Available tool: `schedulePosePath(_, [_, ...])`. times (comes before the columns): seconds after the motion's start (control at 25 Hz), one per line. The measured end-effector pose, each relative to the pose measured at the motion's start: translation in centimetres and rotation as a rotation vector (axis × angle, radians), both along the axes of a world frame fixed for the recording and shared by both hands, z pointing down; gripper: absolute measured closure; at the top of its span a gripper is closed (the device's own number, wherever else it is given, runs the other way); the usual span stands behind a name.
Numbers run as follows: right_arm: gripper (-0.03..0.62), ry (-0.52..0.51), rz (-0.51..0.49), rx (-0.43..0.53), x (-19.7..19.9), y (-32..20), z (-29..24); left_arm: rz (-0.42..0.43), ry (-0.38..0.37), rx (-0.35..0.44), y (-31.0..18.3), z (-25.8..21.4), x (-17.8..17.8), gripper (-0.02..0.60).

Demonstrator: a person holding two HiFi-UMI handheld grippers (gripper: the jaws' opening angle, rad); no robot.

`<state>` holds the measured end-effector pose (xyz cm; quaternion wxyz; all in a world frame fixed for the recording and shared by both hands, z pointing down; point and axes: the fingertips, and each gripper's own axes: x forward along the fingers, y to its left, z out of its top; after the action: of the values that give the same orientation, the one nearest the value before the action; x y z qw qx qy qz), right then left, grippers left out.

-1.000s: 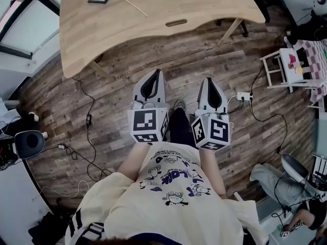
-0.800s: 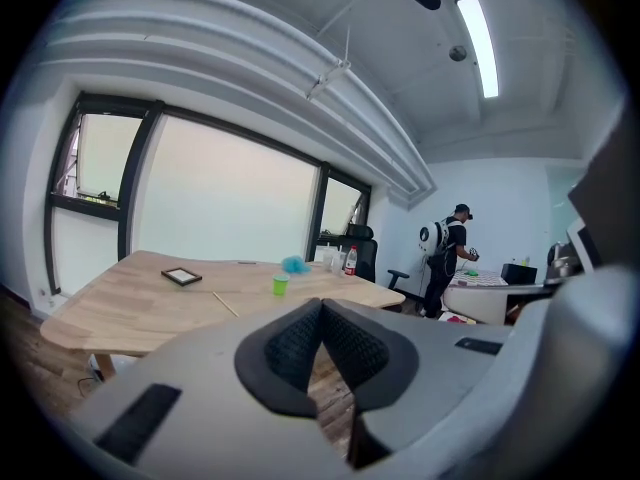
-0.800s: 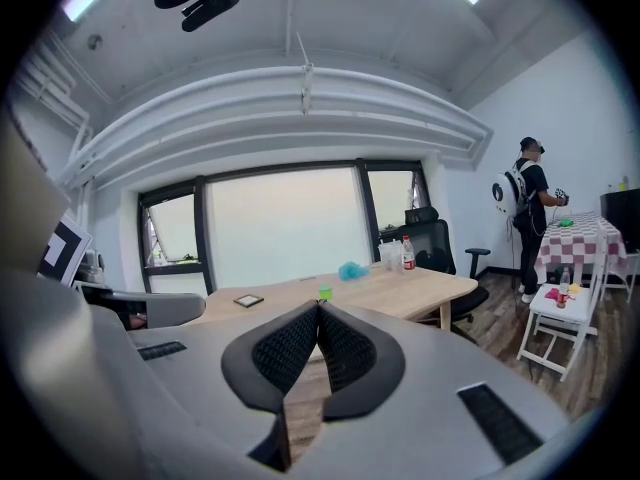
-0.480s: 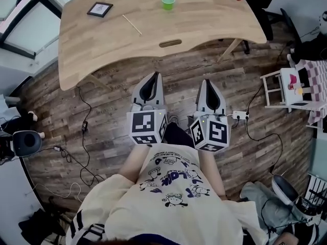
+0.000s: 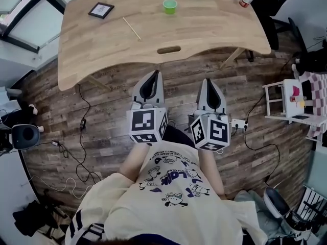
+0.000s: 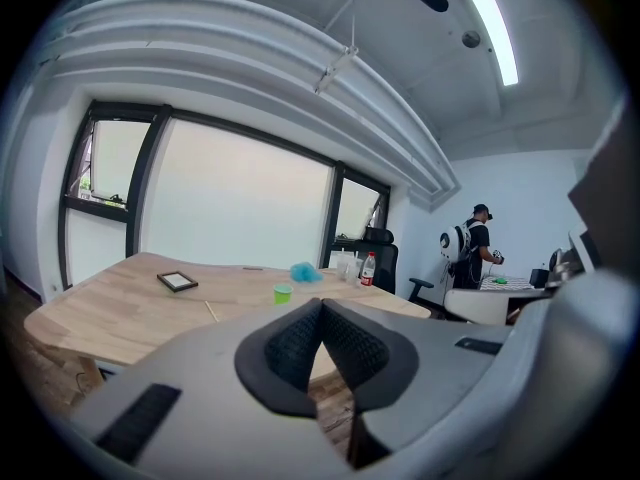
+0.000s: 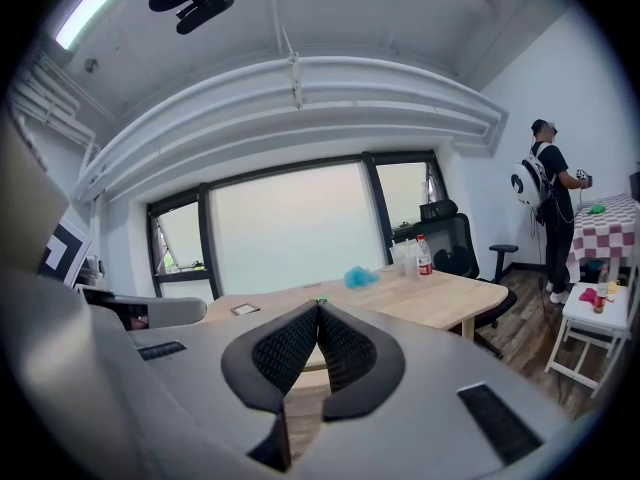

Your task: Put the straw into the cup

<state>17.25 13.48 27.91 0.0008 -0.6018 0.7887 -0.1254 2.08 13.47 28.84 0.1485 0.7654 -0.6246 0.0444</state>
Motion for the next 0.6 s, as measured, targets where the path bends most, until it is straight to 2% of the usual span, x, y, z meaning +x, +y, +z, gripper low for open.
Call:
schedulePosePath(0.28, [0.602,-0.015,-0.019,-0.037,-0.2,-2.4,1.2,-0.029,-0.007,-0.028,-2.0,0.6,-0.4,0.554])
schedulePosePath(0.6, [0.602,-0.014,-0.040,-0.033,-2.1,-6.8,1.3,-0.059,-0.007,-0.040,-6.2,0.9,-2.6,0.554])
